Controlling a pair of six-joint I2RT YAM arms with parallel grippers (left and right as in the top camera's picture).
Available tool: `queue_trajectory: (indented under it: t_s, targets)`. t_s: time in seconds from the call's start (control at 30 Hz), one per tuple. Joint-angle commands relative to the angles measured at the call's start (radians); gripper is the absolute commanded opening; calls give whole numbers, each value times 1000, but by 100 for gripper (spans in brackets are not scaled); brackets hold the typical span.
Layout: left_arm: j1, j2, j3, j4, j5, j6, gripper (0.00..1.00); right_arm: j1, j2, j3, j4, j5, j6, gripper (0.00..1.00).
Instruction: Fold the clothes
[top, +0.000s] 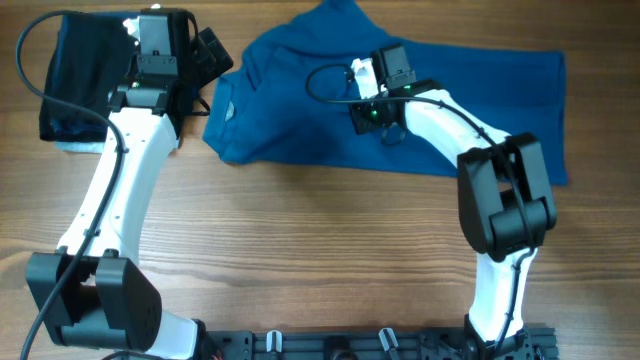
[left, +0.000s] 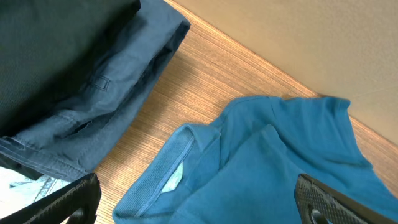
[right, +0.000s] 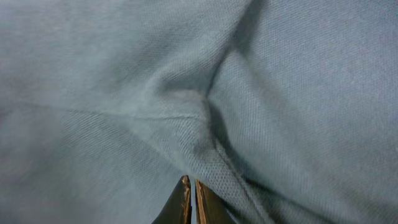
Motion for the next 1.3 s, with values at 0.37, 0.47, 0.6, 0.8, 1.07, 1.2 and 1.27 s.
queue_trajectory:
  t_s: [0.37,0.47,0.6,0.8,1.07,1.2,1.27]
  targets:
    - [6,9,0,2,2,-10,100,-1,100,-4,246,195,-23,4]
    - [6,9,0,3,1,-10,100,-2,105,-3,276,195,-19,4]
    - [6,9,0,2,2,-10,100,-2,-24,31,277,195,14,27]
    - [6,9,0,2,2,-10,100,-3,-409,30,-149,195,59,21]
    - [6,9,0,2,2,-10,100,-6,-578,28,-565,195,60,7]
    - [6,9,0,3,2,-10,100,-6,-578,28,-587,187,74,5]
    - [6,9,0,2,2,-10,100,-6,-578,28,-584,187,75,4]
